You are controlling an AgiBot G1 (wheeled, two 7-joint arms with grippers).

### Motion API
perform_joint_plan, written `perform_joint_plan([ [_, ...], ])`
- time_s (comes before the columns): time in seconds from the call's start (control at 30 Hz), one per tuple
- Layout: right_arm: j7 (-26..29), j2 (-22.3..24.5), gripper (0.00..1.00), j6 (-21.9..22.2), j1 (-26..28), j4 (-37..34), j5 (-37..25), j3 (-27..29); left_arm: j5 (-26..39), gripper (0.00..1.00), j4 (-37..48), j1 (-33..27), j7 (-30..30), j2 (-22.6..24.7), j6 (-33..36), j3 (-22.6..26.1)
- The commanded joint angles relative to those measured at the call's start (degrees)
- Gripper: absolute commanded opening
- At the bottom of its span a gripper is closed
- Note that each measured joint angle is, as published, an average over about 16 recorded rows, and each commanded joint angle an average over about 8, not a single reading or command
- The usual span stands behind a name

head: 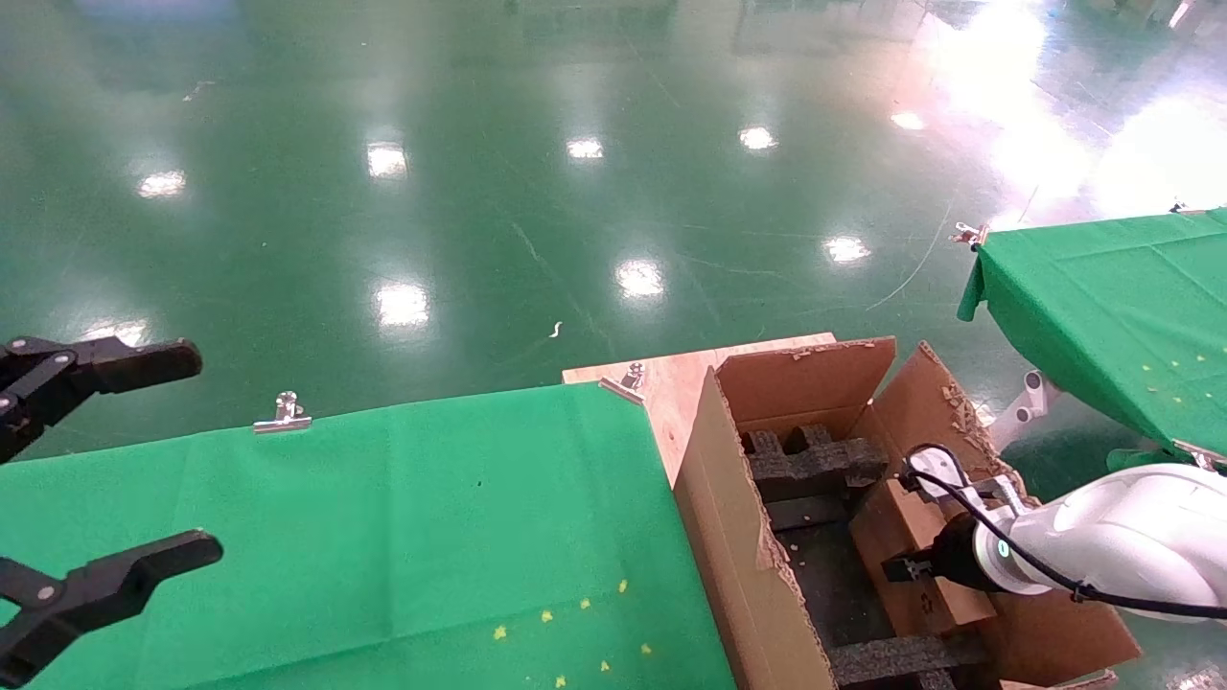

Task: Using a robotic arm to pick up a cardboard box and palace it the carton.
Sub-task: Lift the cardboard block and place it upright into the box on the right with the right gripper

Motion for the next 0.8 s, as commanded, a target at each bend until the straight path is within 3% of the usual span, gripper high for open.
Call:
perform_joint_plan([
  [0.03,0.0,0.0,1.0,0.0,0.1,0.0,0.0,0.1,0.0,1.0,0.0,0.0,0.0,0.0,0.0,0.0],
  [0.53,1.0,2.5,1.0,-1.0,2.7,3.7,-1.7,1.1,0.0,1.0,0.0,0.0,0.0,0.0,0.0,0.0],
  [0.8,0.2,4.8,1.0,-0.7,7.6,8.9,-2.5,3.5,0.0,1.0,0.0,0.0,0.0,0.0,0.0,0.0],
])
